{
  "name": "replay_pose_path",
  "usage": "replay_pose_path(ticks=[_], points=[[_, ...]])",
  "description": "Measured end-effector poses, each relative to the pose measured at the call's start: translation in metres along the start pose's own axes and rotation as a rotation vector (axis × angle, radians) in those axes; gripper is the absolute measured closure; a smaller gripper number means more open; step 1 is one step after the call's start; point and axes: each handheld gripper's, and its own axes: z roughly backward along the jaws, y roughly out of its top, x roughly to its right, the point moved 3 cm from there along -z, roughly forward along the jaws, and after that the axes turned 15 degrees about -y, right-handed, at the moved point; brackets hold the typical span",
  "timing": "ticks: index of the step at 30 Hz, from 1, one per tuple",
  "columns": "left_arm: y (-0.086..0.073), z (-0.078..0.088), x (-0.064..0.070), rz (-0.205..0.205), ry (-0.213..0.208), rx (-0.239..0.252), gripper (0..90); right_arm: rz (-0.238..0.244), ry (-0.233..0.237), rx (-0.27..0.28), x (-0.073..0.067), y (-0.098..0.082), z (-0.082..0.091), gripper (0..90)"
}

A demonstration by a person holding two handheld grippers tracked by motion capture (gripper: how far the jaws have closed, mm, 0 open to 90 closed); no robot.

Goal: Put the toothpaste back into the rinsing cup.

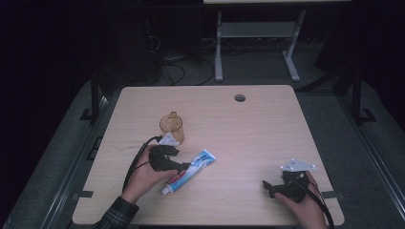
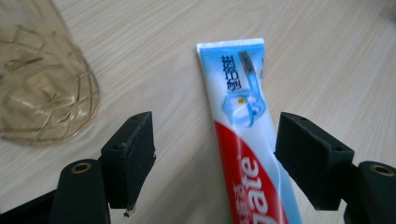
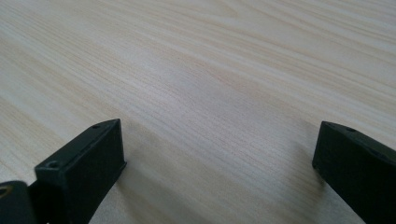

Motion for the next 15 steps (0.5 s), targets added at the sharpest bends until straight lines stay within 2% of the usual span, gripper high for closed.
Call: replay_pose_path(ticks=[4,11,15], points=[[0.007,-0.009,0.000,0.003,-0.007,0.004,27.9,0.000,0.000,0.000,0.000,0.000,0.000,1.6],[0.015,-0.022,-0.001,-0.003,0.004,-0.024,28.0,0.000,0.000,0.000,0.000,0.000,0.000,1.6],[0.021,-0.034,-0.002,0.002,0.017,-0.041,28.1,0.000,0.000,0.000,0.000,0.000,0.000,1.6]])
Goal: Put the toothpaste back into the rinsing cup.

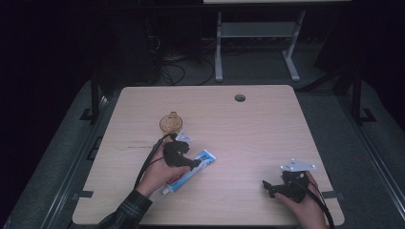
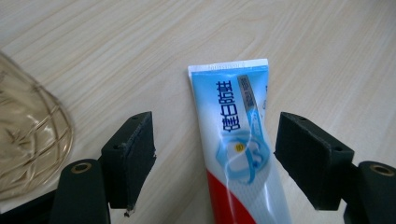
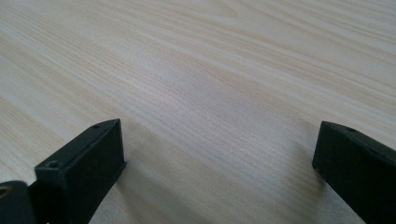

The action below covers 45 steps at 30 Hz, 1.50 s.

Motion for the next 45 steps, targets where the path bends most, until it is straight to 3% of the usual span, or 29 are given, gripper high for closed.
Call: replay_pose_path(ticks=[7,12,18,20,22,24,45], points=[[0.003,-0.018,-0.001,-0.007,0.008,-0.040,28.0,0.000,0.000,0.000,0.000,0.000,0.000,1.6],[0.002,-0.032,0.001,-0.017,0.026,-0.097,28.1,0.000,0.000,0.000,0.000,0.000,0.000,1.6],[0.001,-0.032,0.001,-0.023,0.027,-0.090,27.9,0.000,0.000,0.000,0.000,0.000,0.000,1.6],[0.000,-0.033,0.003,-0.049,0.030,-0.098,28.0,0.000,0.000,0.000,0.000,0.000,0.000,1.6],[0.000,-0.032,0.005,-0.057,0.023,-0.090,31.7,0.000,0.000,0.000,0.000,0.000,0.000,1.6],[0.000,-0.031,0.005,-0.065,0.020,-0.097,41.0,0.000,0.000,0.000,0.000,0.000,0.000,1.6],[0.003,-0.031,0.015,-0.041,0.024,-0.144,58.0,0.001,0.000,0.000,0.000,0.000,0.000,1.6]])
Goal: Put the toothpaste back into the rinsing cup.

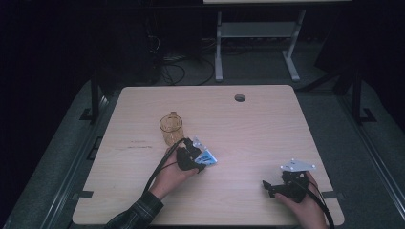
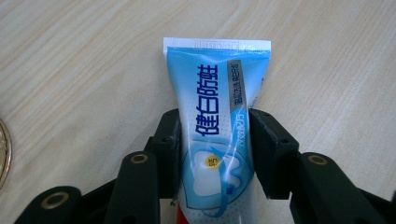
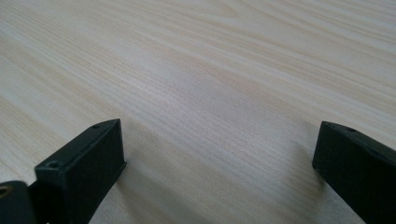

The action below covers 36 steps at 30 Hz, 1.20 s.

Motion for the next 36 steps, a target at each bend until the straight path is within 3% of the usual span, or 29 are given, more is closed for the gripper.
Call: replay_pose_path(ticks=[8,14,20,24,32,36], points=[[0.002,0.004,0.003,-0.005,-0.008,-0.041,71.2,0.000,0.000,0.000,0.000,0.000,0.000,1.6],[0.002,0.005,0.004,-0.013,-0.012,-0.050,73.0,0.000,0.000,0.000,0.000,0.000,0.000,1.6],[0.001,0.008,0.000,0.000,-0.062,-0.039,73.1,0.000,0.001,0.000,0.000,0.000,0.000,1.6],[0.000,0.010,0.001,-0.006,-0.066,-0.034,73.1,0.000,0.001,0.000,0.000,0.000,0.000,1.6],[0.001,0.020,0.002,-0.023,-0.103,0.022,73.1,0.001,0.001,0.000,0.000,0.000,0.000,1.6],[0.000,0.028,0.002,-0.025,-0.124,0.077,73.2,0.001,0.002,0.000,0.000,0.000,0.000,1.6]])
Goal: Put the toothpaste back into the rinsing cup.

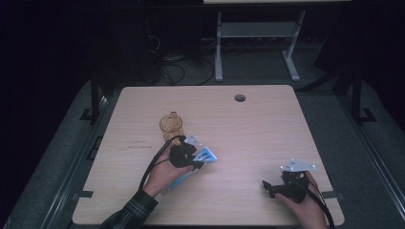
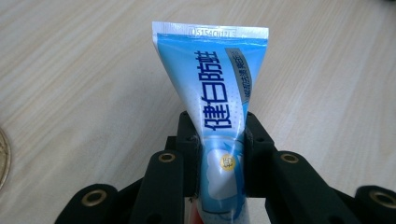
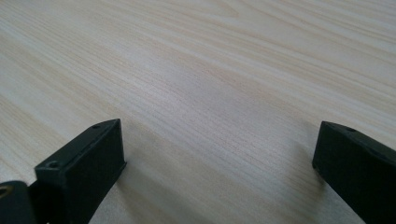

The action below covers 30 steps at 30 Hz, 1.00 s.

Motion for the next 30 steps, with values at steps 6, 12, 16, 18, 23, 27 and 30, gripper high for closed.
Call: replay_pose_path(ticks=[6,12,16,18,23,27,30], points=[[-0.001,0.012,0.001,-0.010,-0.040,0.056,73.3,-0.001,0.002,0.000,0.000,0.000,0.000,1.6],[-0.001,0.020,0.002,-0.025,-0.089,0.113,73.4,-0.001,0.002,0.000,0.000,0.000,0.000,1.6],[-0.002,0.028,0.003,-0.050,-0.110,0.148,73.4,-0.001,0.002,0.000,0.000,0.000,0.000,1.6],[-0.003,0.031,0.004,-0.058,-0.120,0.172,73.4,-0.001,0.002,0.000,0.000,0.000,0.000,1.6],[-0.006,0.042,0.005,-0.087,-0.140,0.212,73.4,-0.001,0.002,0.000,0.000,0.000,0.000,1.6],[-0.008,0.049,0.005,-0.107,-0.165,0.264,73.4,-0.001,0.002,0.000,0.000,0.000,0.000,1.6],[-0.009,0.054,0.005,-0.117,-0.189,0.312,73.3,0.001,0.000,0.000,0.000,0.000,0.000,1.6]])
